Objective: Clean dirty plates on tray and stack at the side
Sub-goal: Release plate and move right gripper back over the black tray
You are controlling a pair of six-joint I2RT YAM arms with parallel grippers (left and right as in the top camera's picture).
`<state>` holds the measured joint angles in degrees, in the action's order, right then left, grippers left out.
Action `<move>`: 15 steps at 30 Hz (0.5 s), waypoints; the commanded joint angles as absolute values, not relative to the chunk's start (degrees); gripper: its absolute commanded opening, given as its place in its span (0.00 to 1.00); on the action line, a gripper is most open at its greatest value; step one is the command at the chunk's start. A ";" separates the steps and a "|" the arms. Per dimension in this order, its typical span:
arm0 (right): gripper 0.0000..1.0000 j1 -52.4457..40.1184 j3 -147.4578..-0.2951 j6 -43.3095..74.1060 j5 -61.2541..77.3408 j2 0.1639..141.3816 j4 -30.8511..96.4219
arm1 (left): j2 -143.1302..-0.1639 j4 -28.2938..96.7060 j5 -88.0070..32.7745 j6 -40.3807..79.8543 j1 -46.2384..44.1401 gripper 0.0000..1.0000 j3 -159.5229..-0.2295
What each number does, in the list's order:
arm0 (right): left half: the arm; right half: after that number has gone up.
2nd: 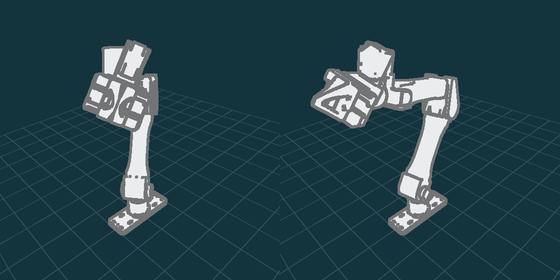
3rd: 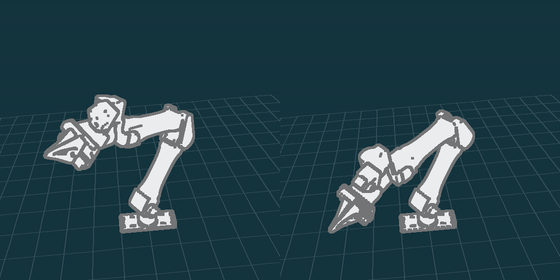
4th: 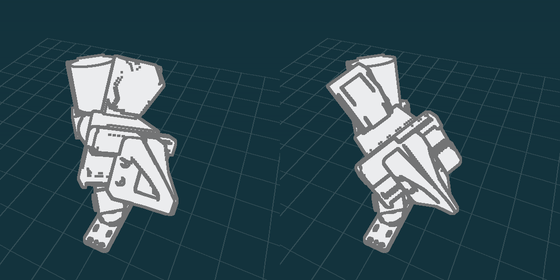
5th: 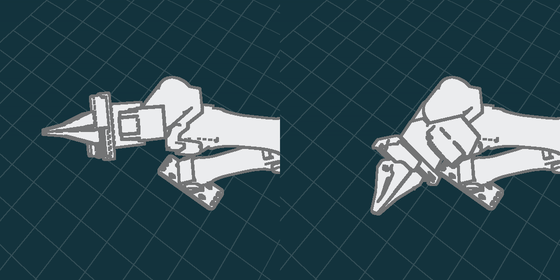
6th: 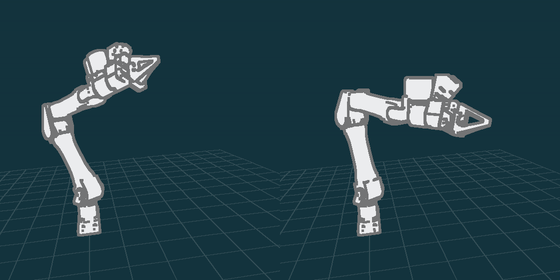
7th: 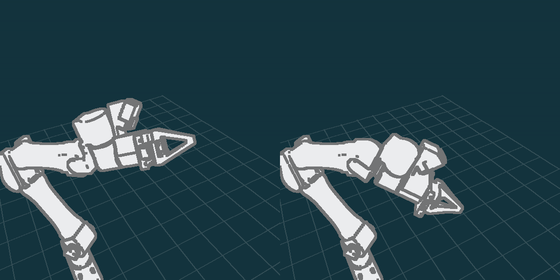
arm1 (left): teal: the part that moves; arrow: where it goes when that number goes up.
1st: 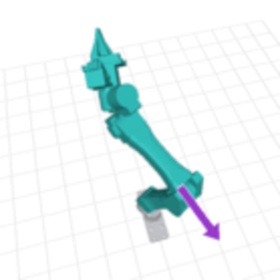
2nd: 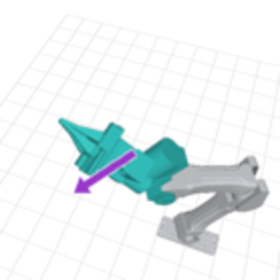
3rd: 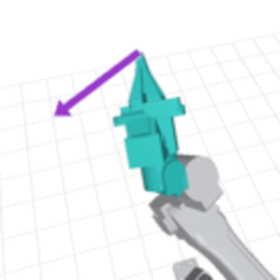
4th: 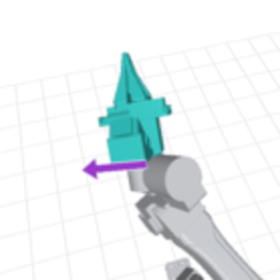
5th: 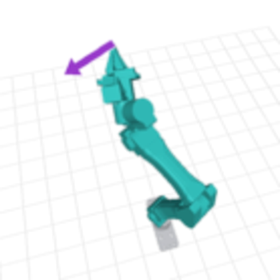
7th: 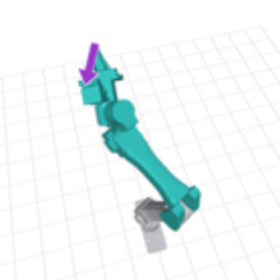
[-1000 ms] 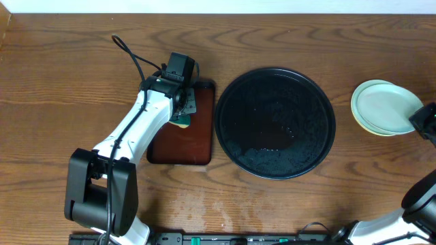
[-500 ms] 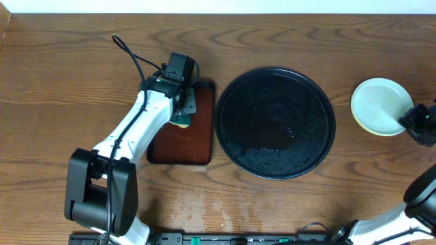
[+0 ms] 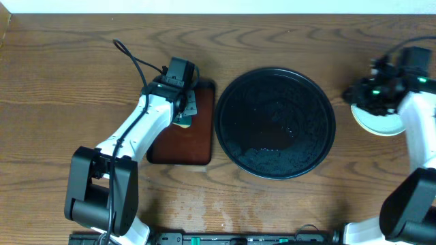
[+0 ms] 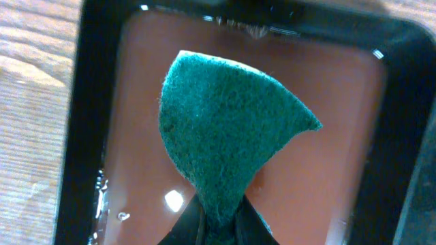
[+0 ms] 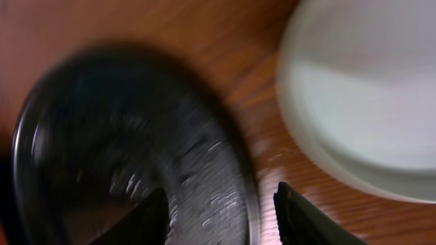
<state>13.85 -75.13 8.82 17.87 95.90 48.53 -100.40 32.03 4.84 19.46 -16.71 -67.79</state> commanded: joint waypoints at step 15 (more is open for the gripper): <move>0.65 -7.14 -73.87 5.45 8.80 96.55 49.08 | -100.01 25.54 5.39 19.11 -16.67 0.08 -62.67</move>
